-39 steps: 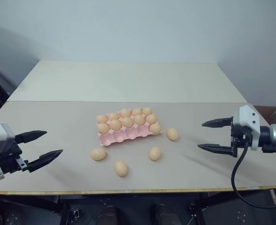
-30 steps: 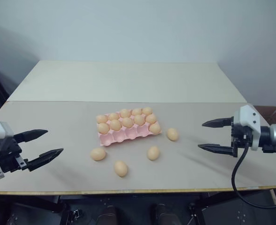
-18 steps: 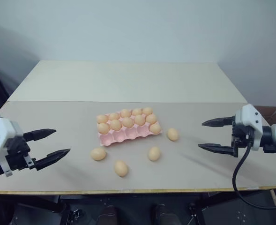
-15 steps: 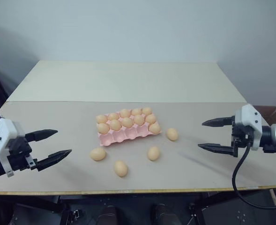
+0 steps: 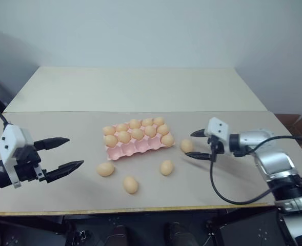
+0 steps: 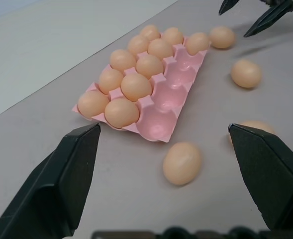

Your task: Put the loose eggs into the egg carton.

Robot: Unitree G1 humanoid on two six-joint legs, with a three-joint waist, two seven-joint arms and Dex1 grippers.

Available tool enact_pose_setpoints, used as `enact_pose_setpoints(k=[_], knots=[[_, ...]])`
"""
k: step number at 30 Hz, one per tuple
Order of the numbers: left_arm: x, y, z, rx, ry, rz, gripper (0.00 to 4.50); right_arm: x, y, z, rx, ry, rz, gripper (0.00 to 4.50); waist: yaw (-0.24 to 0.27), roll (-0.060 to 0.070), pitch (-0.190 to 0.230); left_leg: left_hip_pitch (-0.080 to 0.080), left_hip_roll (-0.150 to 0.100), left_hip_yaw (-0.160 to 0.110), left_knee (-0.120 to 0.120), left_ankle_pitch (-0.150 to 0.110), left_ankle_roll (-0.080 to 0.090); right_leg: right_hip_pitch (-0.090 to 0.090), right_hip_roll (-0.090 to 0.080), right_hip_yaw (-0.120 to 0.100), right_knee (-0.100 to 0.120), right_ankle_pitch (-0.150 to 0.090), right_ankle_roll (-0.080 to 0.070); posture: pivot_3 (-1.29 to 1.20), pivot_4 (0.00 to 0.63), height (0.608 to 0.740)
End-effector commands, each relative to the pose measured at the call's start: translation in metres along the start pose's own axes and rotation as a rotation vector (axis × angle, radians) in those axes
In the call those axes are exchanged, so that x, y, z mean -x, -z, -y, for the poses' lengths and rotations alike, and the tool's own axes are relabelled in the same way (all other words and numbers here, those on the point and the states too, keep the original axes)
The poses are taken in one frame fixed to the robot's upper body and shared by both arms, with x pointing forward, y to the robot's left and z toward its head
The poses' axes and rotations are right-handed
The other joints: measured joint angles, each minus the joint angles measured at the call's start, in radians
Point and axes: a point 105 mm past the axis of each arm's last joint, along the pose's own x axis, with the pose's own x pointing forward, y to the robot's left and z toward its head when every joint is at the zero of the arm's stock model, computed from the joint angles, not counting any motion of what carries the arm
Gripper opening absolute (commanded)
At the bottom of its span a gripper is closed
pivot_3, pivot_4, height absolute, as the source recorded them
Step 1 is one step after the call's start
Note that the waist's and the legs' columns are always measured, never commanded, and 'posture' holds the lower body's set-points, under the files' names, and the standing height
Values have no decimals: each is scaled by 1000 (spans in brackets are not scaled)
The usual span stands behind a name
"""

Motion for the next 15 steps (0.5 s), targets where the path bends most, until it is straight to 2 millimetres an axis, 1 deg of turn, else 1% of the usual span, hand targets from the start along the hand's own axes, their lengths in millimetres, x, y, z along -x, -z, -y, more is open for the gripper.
enact_pose_setpoints(k=[1,3,4,6,8,10,12,13,15], knots=[[2,-7,1,-47,-1,8,4476,-4,0,8,32,23,-16,4500,0,0,0,0,0,0,0,0,0,0,0,0,0,0,0,0,150,740],[2,-6,2,-45,-1,7,4476,-10,5,9,17,24,-30,4500,-2,0,0,0,0,0,0,0,0,0,0,0,0,0,0,0,150,740],[2,-6,2,-46,-1,6,4495,-14,8,11,12,40,-45,4318,-2,0,0,0,0,0,0,0,0,0,0,0,0,0,0,0,150,740],[2,-6,2,-47,-2,5,4500,-18,11,14,2,63,-47,3862,-3,0,0,0,0,0,0,0,0,0,0,0,0,0,0,0,150,740],[2,-7,2,-49,-2,5,4500,-19,6,17,-8,83,-19,3191,-3,0,0,1,0,0,0,0,0,0,0,0,1,0,0,0,150,740],[2,-8,2,-51,-2,2,4500,-14,0,21,-29,95,16,2447,-3,0,0,1,0,0,0,0,0,0,0,0,1,0,0,0,150,740],[3,-8,1,-53,-3,0,4500,-6,-5,21,-16,96,45,2013,-3,0,0,0,0,0,0,0,0,0,0,0,1,2,3,0,150,740],[4,-8,0,-55,-6,-2,4500,2,-11,20,8,94,63,1926,-3,0,0,0,0,0,0,0,0,0,0,0,1,2,3,0,150,740],[4,-9,-1,-59,-12,-3,4500,13,-28,15,50,82,109,1926,0,0,0,0,0,0,0,0,0,0,0,0,1,2,3,0,150,740]])
